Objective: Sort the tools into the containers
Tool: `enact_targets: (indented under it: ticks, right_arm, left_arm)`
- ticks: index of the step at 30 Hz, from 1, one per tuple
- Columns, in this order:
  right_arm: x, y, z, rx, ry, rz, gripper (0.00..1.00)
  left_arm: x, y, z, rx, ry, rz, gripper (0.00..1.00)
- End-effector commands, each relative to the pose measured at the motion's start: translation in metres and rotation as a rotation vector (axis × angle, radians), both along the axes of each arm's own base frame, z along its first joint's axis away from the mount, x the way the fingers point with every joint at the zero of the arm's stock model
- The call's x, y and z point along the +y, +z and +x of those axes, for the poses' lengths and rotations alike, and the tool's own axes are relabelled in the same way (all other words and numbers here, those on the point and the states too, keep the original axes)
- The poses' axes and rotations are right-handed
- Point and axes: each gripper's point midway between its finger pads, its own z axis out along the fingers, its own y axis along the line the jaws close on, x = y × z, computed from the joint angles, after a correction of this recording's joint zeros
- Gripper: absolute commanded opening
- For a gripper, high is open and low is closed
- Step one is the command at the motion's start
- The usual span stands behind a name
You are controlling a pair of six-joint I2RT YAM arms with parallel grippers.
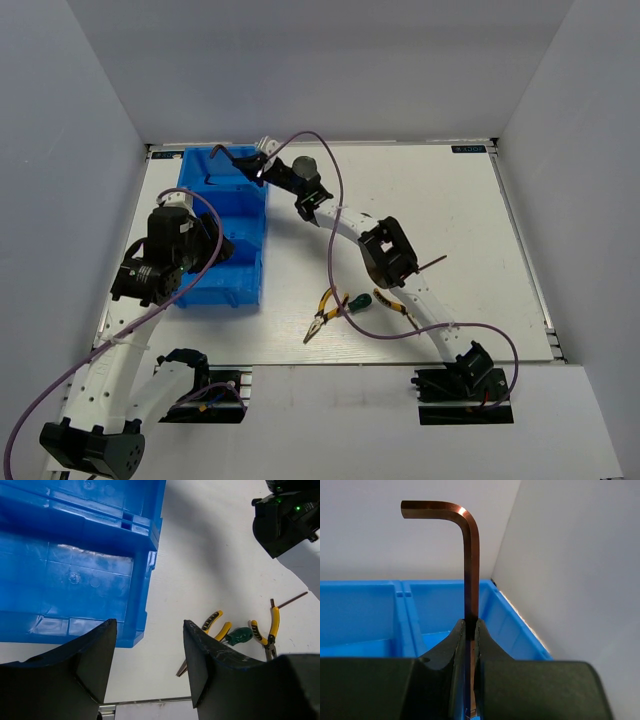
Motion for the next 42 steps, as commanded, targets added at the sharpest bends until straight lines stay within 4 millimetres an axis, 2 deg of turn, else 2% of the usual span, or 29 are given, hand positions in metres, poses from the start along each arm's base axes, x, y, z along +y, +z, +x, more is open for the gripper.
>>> enact_targets:
  ticks: [1, 2, 4, 9, 12, 16, 18, 19, 20, 21, 22, 23, 24, 25, 26, 27, 28, 30, 31, 32, 33, 34, 35, 36, 37, 39, 40, 41, 42]
  right_arm:
    - [-0.014, 0.043, 0.006, -0.057, -0.051, 0.114, 0.0]
    - [-0.013, 0.04, 0.005, -0.052, -0.043, 0.106, 0.0]
    - [-0.01, 0.032, 0.001, -0.046, -0.011, 0.078, 0.17]
    - [-0.006, 0.017, -0.004, -0.049, 0.022, 0.037, 0.46]
    - [-0.004, 0.007, -0.004, -0.049, 0.024, 0.016, 0.59]
    - [-0.007, 0.013, -0.004, -0.056, 0.018, 0.018, 0.61]
    - [-0.014, 0.021, 0.0, -0.049, -0.016, 0.032, 0.52]
    - [-0.021, 0.049, 0.0, -0.061, -0.042, 0.064, 0.28]
    - [-0.027, 0.055, 0.005, -0.046, -0.072, 0.072, 0.15]
    - [-0.035, 0.049, 0.013, -0.007, -0.105, 0.06, 0.0]
    - [-0.04, 0.044, 0.018, 0.045, -0.132, 0.029, 0.0]
    - [-0.06, 0.094, 0.019, 0.047, -0.178, 0.062, 0.0]
    - [-0.07, 0.061, 0.026, 0.16, -0.209, -0.038, 0.0]
    - [-0.087, 0.089, 0.019, 0.202, -0.228, -0.081, 0.0]
    - [-0.099, 0.076, 0.019, 0.242, -0.238, -0.14, 0.0]
    - [-0.121, 0.057, 0.013, 0.344, -0.258, -0.245, 0.0]
    - [-0.135, 0.057, 0.013, 0.364, -0.271, -0.265, 0.0]
    - [-0.175, 0.041, -0.003, 0.427, -0.305, -0.362, 0.24]
    - [-0.189, 0.017, -0.015, 0.495, -0.309, -0.435, 0.35]
    - [-0.204, 0.033, -0.027, 0.497, -0.322, -0.457, 0.45]
    - [-0.221, 0.01, -0.038, 0.576, -0.338, -0.539, 0.46]
    - [-0.249, -0.016, -0.048, 0.676, -0.366, -0.629, 0.46]
    - [-0.267, -0.028, -0.066, 0.76, -0.371, -0.701, 0.46]
    - [-0.284, -0.03, -0.071, 0.767, -0.378, -0.745, 0.44]
    - [-0.314, -0.058, -0.098, 0.897, -0.399, -0.874, 0.44]
    - [-0.341, -0.065, -0.113, 0.944, -0.454, -0.933, 0.39]
    - [-0.366, -0.073, -0.123, 0.952, -0.526, -0.992, 0.39]
    - [-0.383, -0.089, -0.139, 0.991, -0.538, -1.037, 0.4]
    - [-0.393, -0.073, -0.146, 0.947, -0.557, -1.029, 0.45]
  left_arm:
    - [-0.004, 0.017, 0.001, -0.039, -0.013, -0.022, 0.66]
    - [-0.004, 0.017, 0.001, -0.039, -0.013, -0.022, 0.66]
    - [-0.004, 0.019, 0.003, -0.048, -0.013, -0.024, 0.66]
    - [-0.004, 0.016, 0.004, -0.039, -0.013, -0.022, 0.66]
    - [-0.004, 0.019, 0.003, -0.048, -0.013, -0.024, 0.66]
    - [-0.005, 0.018, 0.006, -0.058, -0.013, -0.026, 0.66]
    - [-0.007, 0.017, 0.006, -0.06, -0.023, -0.034, 0.66]
    - [-0.007, 0.015, 0.007, -0.06, -0.023, -0.034, 0.63]
    - [-0.012, 0.012, 0.01, -0.058, -0.048, -0.041, 0.61]
    - [-0.014, 0.015, 0.012, -0.073, -0.066, -0.04, 0.5]
    - [-0.017, 0.009, 0.014, -0.066, -0.084, -0.039, 0.43]
    - [-0.023, 0.009, 0.019, -0.081, -0.117, -0.053, 0.37]
    - [-0.027, 0.008, 0.024, -0.089, -0.152, -0.046, 0.27]
    - [-0.036, 0.008, 0.029, -0.11, -0.201, -0.063, 0.23]
    - [-0.041, 0.003, 0.032, -0.107, -0.233, -0.065, 0.2]
    - [-0.046, 0.002, 0.036, -0.12, -0.279, -0.055, 0.09]
    - [-0.052, -0.011, 0.04, -0.09, -0.32, -0.059, 0.07]
    - [-0.074, -0.011, 0.046, -0.119, -0.452, -0.092, 0.0]
    - [-0.084, -0.013, 0.045, -0.112, -0.519, -0.123, 0.0]
    - [-0.089, -0.028, 0.051, -0.075, -0.548, -0.133, 0.0]
    - [-0.096, -0.032, 0.054, -0.074, -0.584, -0.139, 0.0]
    - [-0.104, -0.038, 0.052, -0.063, -0.635, -0.145, 0.0]
    - [-0.109, -0.043, 0.052, -0.053, -0.662, -0.149, 0.04]
    - [-0.118, -0.058, 0.052, -0.013, -0.695, -0.152, 0.07]
    - [-0.123, -0.062, 0.053, -0.001, -0.714, -0.147, 0.2]
    - [-0.137, -0.074, 0.044, 0.036, -0.779, -0.139, 0.39]
    - [-0.14, -0.08, 0.046, 0.055, -0.782, -0.13, 0.5]
    - [-0.143, -0.08, 0.044, 0.055, -0.789, -0.121, 0.62]
    - [-0.145, -0.081, 0.042, 0.052, -0.8, -0.108, 0.68]
